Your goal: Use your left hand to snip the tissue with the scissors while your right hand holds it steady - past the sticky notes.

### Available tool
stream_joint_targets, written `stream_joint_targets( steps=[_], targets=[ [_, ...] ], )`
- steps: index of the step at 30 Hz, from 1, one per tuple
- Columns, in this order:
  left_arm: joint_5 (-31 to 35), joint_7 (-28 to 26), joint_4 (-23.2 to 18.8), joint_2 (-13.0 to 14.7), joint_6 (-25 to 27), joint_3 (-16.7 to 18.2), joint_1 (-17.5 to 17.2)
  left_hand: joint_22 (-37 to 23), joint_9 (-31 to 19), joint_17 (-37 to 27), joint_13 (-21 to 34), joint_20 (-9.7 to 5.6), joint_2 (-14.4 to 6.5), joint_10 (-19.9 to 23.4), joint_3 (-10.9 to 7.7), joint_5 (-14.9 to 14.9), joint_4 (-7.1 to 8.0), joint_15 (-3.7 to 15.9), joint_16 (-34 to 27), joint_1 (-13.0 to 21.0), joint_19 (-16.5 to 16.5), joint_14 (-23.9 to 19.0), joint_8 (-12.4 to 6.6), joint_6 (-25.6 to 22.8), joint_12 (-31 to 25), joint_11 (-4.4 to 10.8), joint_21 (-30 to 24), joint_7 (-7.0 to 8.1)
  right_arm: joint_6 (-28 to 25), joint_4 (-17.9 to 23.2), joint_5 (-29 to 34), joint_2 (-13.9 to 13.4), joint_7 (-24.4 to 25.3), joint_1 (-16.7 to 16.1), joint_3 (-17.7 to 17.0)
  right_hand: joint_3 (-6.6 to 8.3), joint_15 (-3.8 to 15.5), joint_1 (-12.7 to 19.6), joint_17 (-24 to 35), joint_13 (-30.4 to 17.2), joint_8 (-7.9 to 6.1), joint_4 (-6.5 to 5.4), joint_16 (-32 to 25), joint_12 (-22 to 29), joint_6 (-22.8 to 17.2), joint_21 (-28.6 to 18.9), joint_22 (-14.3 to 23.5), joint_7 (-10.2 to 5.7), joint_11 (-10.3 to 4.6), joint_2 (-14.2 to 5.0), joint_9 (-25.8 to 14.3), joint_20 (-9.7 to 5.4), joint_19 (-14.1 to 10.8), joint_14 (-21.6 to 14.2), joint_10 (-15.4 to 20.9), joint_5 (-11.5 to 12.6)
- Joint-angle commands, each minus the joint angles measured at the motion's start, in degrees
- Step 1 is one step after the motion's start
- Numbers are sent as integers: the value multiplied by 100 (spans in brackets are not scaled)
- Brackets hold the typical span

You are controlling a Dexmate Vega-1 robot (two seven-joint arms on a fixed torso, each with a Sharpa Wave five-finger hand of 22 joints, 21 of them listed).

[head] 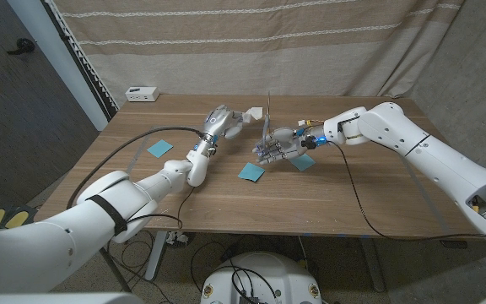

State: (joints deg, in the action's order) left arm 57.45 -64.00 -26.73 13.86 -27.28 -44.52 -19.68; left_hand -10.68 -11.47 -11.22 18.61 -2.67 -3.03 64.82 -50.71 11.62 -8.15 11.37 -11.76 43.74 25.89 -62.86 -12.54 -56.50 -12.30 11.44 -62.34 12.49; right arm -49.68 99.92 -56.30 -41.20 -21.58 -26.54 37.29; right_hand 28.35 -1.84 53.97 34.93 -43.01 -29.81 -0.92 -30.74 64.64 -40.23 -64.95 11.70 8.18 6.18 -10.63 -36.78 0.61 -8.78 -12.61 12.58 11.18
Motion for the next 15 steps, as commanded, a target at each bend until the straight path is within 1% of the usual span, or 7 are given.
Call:
stream_joint_targets(
  steps=[1, 6, 9, 12, 15],
  targets=[
    [94, 0, 37, 35, -115, 132, -45, -10, 0, -3, -13, -653, 22, 65, -30, -37, -22, 232, -22, -11, 64, -51, 4, -54, -11, 22, -32, -26, -29, 60, 94, 97, 281, 6, 7, 139, 3, 58, 38, 47, -54, -141, -53, 44, -50, -72, -10, -6, -18, -116, -56, 37, -38, -79, 121, -1],
    [183, 0, 24, 97, -192, 178, -121, -10, 0, -3, -25, -652, 25, 70, -32, -40, -27, 232, -23, 1, 67, -60, 3, -58, -6, 22, -35, -30, -62, 111, 5, 120, 454, -97, -64, 122, -6, 62, 57, 102, -78, -138, -78, 34, -40, -113, -21, -14, -14, -114, -100, 39, -33, -90, 127, -1],
    [250, 0, -10, 140, -240, 209, -153, -10, 0, -3, -23, -652, 27, 72, -31, -40, -25, 231, -22, 1, 66, -62, 7, -48, -9, 22, -35, -33, -11, 132, 24, 116, 483, -125, -67, 112, 6, 62, 70, 142, -94, -138, -89, 33, -31, -141, -29, -5, -46, -114, -130, 35, -30, -86, 149, -1],
    [315, 0, -67, 174, -271, 270, -195, -9, -1, -2, -22, -651, 30, 66, -29, -41, -20, 232, -20, -3, 65, -62, 5, -54, -9, 21, -35, -35, -22, 143, -11, 123, 508, -135, -83, 103, -1, 59, 79, 154, -100, -142, -104, 37, -34, -162, -34, -14, -21, -115, -138, 42, -28, -97, 147, -1],
    [407, 0, -141, 190, -277, 376, -255, -9, -1, 0, -22, -651, 33, 62, -29, -41, -18, 230, -15, -5, 64, -56, 11, -38, -7, 21, -35, -35, -20, 158, -7, 99, 484, -125, -75, 95, -1, 58, 89, 175, -107, -146, -113, 40, -31, -187, -40, -20, -37, -118, -150, 33, -25, -92, 148, -2]
  ],
)
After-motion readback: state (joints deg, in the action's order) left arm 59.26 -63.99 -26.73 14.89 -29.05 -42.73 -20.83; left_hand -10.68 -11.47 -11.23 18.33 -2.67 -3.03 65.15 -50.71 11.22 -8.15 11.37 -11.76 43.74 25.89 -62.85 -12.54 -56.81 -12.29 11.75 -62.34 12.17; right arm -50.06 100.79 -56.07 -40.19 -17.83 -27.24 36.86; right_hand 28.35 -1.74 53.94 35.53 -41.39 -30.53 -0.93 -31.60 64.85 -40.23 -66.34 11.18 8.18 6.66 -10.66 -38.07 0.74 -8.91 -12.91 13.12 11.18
